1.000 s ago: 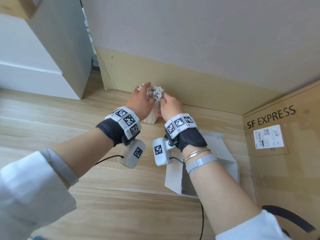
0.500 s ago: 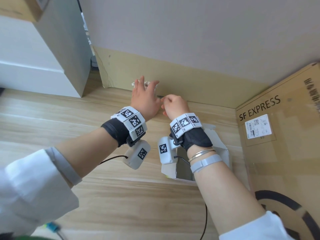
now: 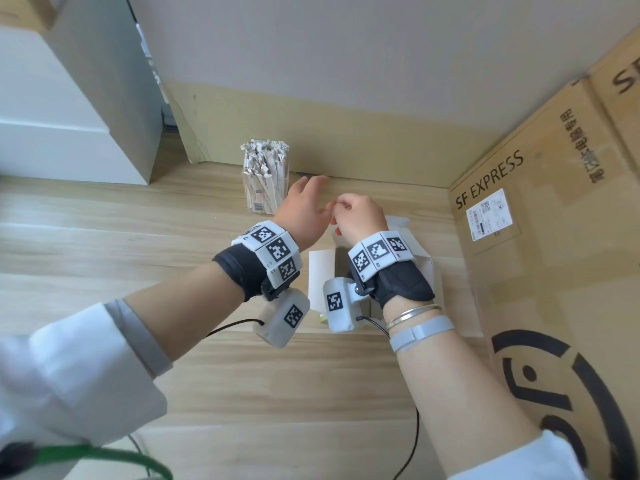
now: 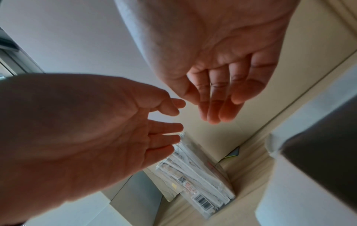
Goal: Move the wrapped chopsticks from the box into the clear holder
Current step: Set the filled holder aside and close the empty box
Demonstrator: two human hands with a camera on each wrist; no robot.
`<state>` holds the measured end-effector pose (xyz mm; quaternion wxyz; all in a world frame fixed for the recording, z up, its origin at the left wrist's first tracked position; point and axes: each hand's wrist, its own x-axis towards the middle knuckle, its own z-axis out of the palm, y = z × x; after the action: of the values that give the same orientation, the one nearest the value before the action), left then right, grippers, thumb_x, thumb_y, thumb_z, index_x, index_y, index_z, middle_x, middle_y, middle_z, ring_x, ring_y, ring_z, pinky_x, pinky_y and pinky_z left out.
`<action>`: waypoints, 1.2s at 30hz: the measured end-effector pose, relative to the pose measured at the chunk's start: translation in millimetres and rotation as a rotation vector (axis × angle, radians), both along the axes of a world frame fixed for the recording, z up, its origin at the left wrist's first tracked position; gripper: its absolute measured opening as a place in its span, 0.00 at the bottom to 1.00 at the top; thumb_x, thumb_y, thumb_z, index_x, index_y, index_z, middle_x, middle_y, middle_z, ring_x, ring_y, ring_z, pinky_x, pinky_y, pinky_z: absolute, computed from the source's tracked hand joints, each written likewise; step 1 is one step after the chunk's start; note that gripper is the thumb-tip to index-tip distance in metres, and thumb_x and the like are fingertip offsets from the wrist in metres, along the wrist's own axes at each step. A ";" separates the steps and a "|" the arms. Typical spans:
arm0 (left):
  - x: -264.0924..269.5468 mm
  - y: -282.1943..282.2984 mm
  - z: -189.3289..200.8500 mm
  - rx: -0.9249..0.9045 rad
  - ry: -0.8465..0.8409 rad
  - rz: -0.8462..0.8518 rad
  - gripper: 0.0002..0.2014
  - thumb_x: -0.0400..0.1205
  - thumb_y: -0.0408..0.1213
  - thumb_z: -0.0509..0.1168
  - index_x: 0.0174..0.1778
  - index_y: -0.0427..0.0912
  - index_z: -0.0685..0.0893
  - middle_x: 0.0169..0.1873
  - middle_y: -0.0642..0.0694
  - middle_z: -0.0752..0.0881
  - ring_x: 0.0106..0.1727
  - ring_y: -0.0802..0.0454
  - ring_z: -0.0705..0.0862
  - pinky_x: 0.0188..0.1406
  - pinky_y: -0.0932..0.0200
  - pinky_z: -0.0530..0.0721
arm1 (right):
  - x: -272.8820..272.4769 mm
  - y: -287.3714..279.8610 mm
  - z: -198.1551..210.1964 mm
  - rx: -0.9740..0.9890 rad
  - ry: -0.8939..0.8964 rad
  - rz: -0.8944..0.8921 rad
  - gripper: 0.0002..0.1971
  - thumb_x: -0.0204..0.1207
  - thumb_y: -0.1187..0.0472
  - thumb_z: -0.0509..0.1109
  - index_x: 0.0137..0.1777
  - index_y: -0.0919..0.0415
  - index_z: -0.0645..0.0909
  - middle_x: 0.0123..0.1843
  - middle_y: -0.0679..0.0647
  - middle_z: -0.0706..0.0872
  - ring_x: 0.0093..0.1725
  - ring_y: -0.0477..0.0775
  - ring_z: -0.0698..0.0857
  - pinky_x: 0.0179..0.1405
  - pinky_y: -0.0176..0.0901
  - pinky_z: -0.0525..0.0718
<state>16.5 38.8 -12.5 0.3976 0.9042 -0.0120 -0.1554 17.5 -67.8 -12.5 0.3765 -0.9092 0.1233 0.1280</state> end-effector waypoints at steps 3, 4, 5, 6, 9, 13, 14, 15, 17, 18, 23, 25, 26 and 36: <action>-12.0 -7.8 -3.8 0.010 0.057 -0.036 0.29 0.79 0.32 0.58 0.78 0.45 0.61 0.78 0.35 0.63 0.74 0.38 0.71 0.74 0.48 0.70 | -13.1 -10.9 -2.5 0.000 0.016 -0.018 0.13 0.77 0.60 0.58 0.50 0.54 0.85 0.46 0.57 0.90 0.46 0.62 0.88 0.53 0.56 0.86; -16.7 -11.1 -5.8 0.011 0.079 -0.049 0.29 0.79 0.32 0.58 0.78 0.45 0.60 0.77 0.34 0.64 0.71 0.37 0.74 0.72 0.49 0.71 | -17.9 -15.1 -3.8 0.000 0.023 -0.026 0.13 0.77 0.60 0.58 0.50 0.53 0.85 0.46 0.56 0.90 0.46 0.62 0.88 0.53 0.55 0.86; -21.3 -14.4 -7.9 0.013 0.101 -0.060 0.29 0.80 0.32 0.58 0.78 0.45 0.60 0.76 0.34 0.65 0.70 0.37 0.75 0.70 0.49 0.71 | -22.2 -18.7 -5.0 0.002 0.031 -0.036 0.13 0.77 0.60 0.58 0.50 0.53 0.85 0.47 0.56 0.90 0.46 0.61 0.88 0.53 0.55 0.86; -25.4 -17.6 -10.5 0.017 0.125 -0.069 0.29 0.80 0.33 0.58 0.78 0.45 0.60 0.75 0.33 0.66 0.68 0.37 0.75 0.69 0.49 0.71 | -26.2 -22.2 -6.5 0.006 0.037 -0.049 0.13 0.77 0.59 0.58 0.50 0.53 0.85 0.49 0.56 0.90 0.47 0.61 0.88 0.54 0.54 0.86; -37.7 -27.7 -20.8 0.044 0.199 -0.091 0.29 0.81 0.37 0.59 0.79 0.47 0.58 0.74 0.34 0.67 0.67 0.36 0.76 0.67 0.47 0.74 | -37.7 -32.4 -11.0 0.022 0.057 -0.082 0.13 0.77 0.59 0.59 0.51 0.53 0.85 0.52 0.55 0.90 0.50 0.60 0.88 0.55 0.50 0.85; -48.8 -39.4 -35.8 0.109 0.246 -0.088 0.35 0.79 0.40 0.64 0.80 0.50 0.54 0.71 0.32 0.70 0.68 0.33 0.75 0.68 0.42 0.75 | -51.1 -43.7 -16.0 0.019 0.054 -0.106 0.13 0.77 0.60 0.58 0.50 0.55 0.85 0.44 0.52 0.89 0.48 0.58 0.88 0.53 0.47 0.85; -50.0 -40.7 -38.2 0.131 0.247 -0.084 0.36 0.79 0.40 0.65 0.80 0.51 0.53 0.69 0.32 0.71 0.66 0.32 0.76 0.67 0.42 0.76 | -53.4 -45.3 -17.1 0.013 0.051 -0.108 0.13 0.78 0.61 0.58 0.50 0.55 0.85 0.41 0.50 0.87 0.48 0.58 0.87 0.52 0.47 0.84; -50.8 -41.4 -40.2 0.152 0.249 -0.080 0.37 0.78 0.38 0.65 0.80 0.51 0.52 0.68 0.32 0.71 0.63 0.31 0.78 0.64 0.43 0.78 | -55.4 -46.7 -18.2 0.010 0.047 -0.110 0.13 0.78 0.61 0.58 0.49 0.56 0.86 0.39 0.50 0.86 0.47 0.58 0.87 0.52 0.47 0.84; -51.1 -40.4 -43.7 0.182 0.258 -0.073 0.38 0.78 0.33 0.64 0.80 0.53 0.51 0.68 0.33 0.68 0.57 0.32 0.81 0.58 0.46 0.80 | -57.8 -48.3 -20.0 0.013 0.045 -0.111 0.13 0.78 0.62 0.58 0.50 0.57 0.86 0.39 0.50 0.86 0.48 0.59 0.87 0.55 0.50 0.85; -50.8 -38.9 -45.2 0.192 0.262 -0.070 0.38 0.78 0.31 0.63 0.80 0.53 0.51 0.68 0.34 0.67 0.54 0.33 0.82 0.56 0.47 0.81 | -58.7 -48.6 -20.6 0.018 0.044 -0.111 0.13 0.78 0.62 0.58 0.50 0.58 0.86 0.41 0.51 0.86 0.49 0.60 0.87 0.56 0.51 0.84; -45.0 -20.7 -47.1 0.248 0.266 -0.040 0.37 0.78 0.23 0.55 0.79 0.55 0.52 0.67 0.35 0.65 0.39 0.40 0.78 0.50 0.48 0.82 | -58.1 -51.6 -20.0 -0.002 0.012 -0.104 0.13 0.77 0.62 0.59 0.50 0.55 0.86 0.50 0.54 0.89 0.46 0.56 0.84 0.48 0.44 0.82; -43.1 -8.9 -45.9 0.230 0.256 -0.044 0.38 0.77 0.19 0.52 0.79 0.54 0.52 0.66 0.35 0.66 0.31 0.45 0.74 0.43 0.51 0.80 | -57.1 -54.8 -19.4 -0.038 0.004 -0.091 0.12 0.76 0.63 0.60 0.51 0.54 0.85 0.46 0.51 0.85 0.42 0.52 0.80 0.36 0.38 0.74; -42.3 -2.4 -46.0 0.226 0.248 -0.044 0.38 0.76 0.18 0.52 0.79 0.53 0.52 0.65 0.34 0.66 0.29 0.47 0.72 0.41 0.53 0.78 | -56.5 -56.1 -20.0 -0.043 0.001 -0.092 0.12 0.76 0.64 0.60 0.52 0.54 0.84 0.46 0.50 0.82 0.42 0.52 0.79 0.33 0.37 0.72; -46.9 46.7 -66.1 0.163 0.246 0.029 0.36 0.78 0.21 0.56 0.79 0.52 0.55 0.62 0.32 0.68 0.27 0.49 0.70 0.40 0.54 0.77 | -50.5 -64.7 -37.1 -0.149 0.184 -0.068 0.28 0.74 0.56 0.65 0.75 0.46 0.66 0.77 0.55 0.68 0.74 0.63 0.69 0.72 0.48 0.67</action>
<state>-30.4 85.5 -78.7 0.3235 0.9078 0.0625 -0.2597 -33.0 -132.5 -49.6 0.2992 -0.9143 0.1973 0.1885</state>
